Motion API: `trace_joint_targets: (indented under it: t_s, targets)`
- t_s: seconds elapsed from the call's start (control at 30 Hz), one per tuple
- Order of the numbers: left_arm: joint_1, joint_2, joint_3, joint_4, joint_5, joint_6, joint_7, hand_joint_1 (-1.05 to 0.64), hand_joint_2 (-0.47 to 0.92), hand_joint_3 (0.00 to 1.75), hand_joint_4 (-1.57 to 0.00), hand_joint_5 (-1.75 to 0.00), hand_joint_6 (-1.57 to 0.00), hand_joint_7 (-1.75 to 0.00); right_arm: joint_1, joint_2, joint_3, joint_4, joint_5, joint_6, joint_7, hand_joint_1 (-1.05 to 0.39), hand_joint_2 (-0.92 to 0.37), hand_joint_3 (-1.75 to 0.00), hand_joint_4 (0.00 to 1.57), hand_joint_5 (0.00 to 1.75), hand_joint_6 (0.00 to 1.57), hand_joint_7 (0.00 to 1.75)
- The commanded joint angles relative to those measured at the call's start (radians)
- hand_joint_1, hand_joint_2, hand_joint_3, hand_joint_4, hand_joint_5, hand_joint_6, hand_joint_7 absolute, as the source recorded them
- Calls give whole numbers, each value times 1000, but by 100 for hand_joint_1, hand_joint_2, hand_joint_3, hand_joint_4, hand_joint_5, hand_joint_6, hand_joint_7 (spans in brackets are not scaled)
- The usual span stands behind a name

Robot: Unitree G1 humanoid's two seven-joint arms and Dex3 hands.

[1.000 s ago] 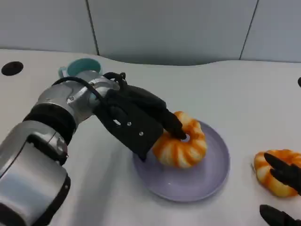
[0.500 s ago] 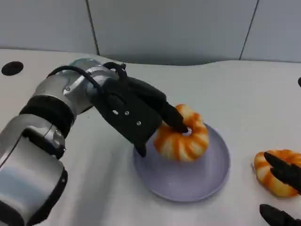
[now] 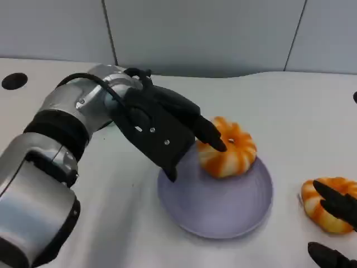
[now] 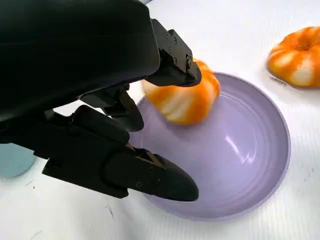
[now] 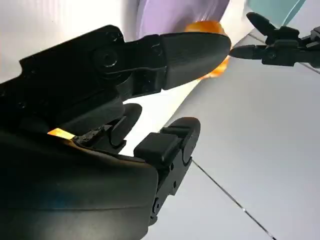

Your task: Grasp the bread from the table and place it into the plate.

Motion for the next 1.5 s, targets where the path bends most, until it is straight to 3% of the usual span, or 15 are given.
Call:
trace_joint_targets:
  t_s: [0.03,0.13,0.27,0.37,0.63,0.83,0.93,1.1,1.2,1.27,1.37,1.4,1.43,1.5]
  targets:
    - [-8,17,-2,-10,-6,-9,-11,-81,92,12,-70,-50,-35,-3,5,-8,-4,-2,1,-5,-9,-35,-92,-34,81,4,60,0]
    - [-6,26,4,-17,-16,-34,-20,-79,92,12,-86,-71,-40,-4,5,-8,-5,-5,-5,-3,-11,-35,-92,-34,79,3,59,0]
    - [-3,35,16,-26,-43,-49,-56,-79,92,14,-89,-77,-42,-4,6,-9,-4,-7,-3,-3,-10,-35,-92,-34,82,4,59,0]
    - [10,47,50,-36,-110,-59,-125,-74,92,13,-83,-85,-51,-4,9,-7,-4,-12,-2,2,-8,-35,-92,-34,82,3,59,0]
    - [147,135,192,-100,-294,-174,-78,-67,92,15,-74,-89,-70,-9,15,-15,-9,-7,4,-8,-6,-35,-92,-35,80,2,59,0]
    - [273,196,292,-128,-402,-198,-55,-66,92,21,-61,-96,-69,-5,17,-18,-12,-3,14,-12,-2,-35,-92,-35,80,2,59,0]
    - [357,218,364,-135,-503,-164,-86,-63,92,21,-44,-86,-61,-1,18,-19,-14,-5,17,-5,0,-36,-92,-35,81,2,59,0]
    - [478,216,448,-181,-640,-93,-128,-62,92,22,-35,-71,-55,-1,17,-25,-17,2,18,-13,-1,-35,-92,-34,82,2,59,0]
    - [582,177,509,-217,-708,-51,-85,-64,92,19,-37,-74,-61,-4,13,-29,-18,7,19,-16,-2,-35,-92,-34,85,3,60,0]
    - [646,152,540,-232,-718,-38,-26,-64,92,20,-37,-88,-67,-7,12,-30,-19,9,16,-17,-5,-35,-92,-34,84,3,60,0]
    - [725,140,558,-285,-701,32,46,-64,92,16,-42,-103,-76,-15,11,-33,-20,11,15,-24,-7,-34,-92,-34,86,4,60,0]
    - [751,144,558,-309,-698,62,53,-62,92,16,-41,-114,-72,-29,12,-33,-20,12,17,-25,-6,-34,-92,-34,86,4,60,0]
    - [785,154,556,-349,-699,121,53,-58,92,14,-42,-129,-60,-63,11,-33,-20,13,20,-26,-5,-34,-92,-34,86,4,60,0]
    - [827,166,555,-417,-700,206,53,-55,92,12,-47,-139,-53,-88,11,-33,-20,14,24,-27,-4,-34,-92,-33,88,4,61,1]
